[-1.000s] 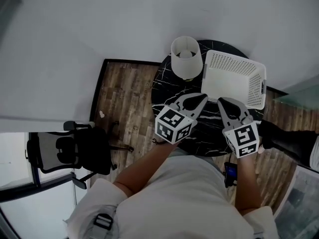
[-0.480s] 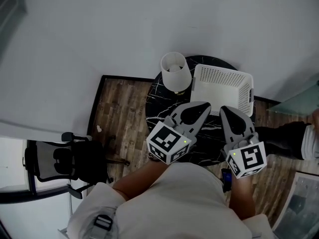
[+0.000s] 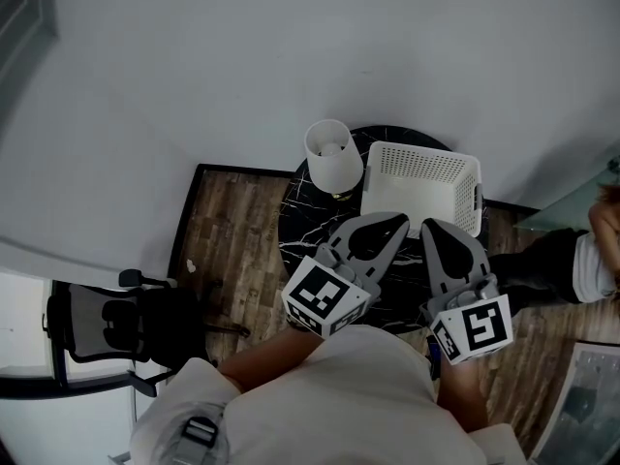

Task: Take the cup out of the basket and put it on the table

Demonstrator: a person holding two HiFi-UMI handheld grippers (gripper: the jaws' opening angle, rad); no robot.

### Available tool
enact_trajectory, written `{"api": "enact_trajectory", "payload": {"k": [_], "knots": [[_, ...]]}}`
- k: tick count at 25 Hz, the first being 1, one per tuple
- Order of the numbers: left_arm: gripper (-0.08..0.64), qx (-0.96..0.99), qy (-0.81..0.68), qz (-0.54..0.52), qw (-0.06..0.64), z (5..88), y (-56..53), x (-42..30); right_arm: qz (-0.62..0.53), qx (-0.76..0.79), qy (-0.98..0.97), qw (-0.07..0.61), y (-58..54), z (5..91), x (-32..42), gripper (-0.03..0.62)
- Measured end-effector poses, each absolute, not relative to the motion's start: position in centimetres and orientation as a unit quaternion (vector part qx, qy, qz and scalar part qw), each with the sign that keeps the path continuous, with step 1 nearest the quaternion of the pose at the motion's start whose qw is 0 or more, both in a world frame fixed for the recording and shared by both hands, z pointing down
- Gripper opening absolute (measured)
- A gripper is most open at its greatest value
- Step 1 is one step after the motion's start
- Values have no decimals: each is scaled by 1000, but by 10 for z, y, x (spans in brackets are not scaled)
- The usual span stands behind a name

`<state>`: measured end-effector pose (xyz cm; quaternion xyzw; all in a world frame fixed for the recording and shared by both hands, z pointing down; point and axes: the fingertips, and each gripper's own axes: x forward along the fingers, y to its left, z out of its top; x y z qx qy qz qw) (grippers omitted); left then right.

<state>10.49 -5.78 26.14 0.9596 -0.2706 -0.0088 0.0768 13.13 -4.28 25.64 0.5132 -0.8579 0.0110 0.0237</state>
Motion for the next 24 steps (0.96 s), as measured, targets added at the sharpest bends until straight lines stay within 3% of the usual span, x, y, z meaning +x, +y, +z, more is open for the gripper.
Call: {"api": "enact_trajectory", "payload": {"k": [24], "knots": [[6,959,-270,-7,80,264,-43,106,11,519,-855,25,-32,257,132,6]]}}
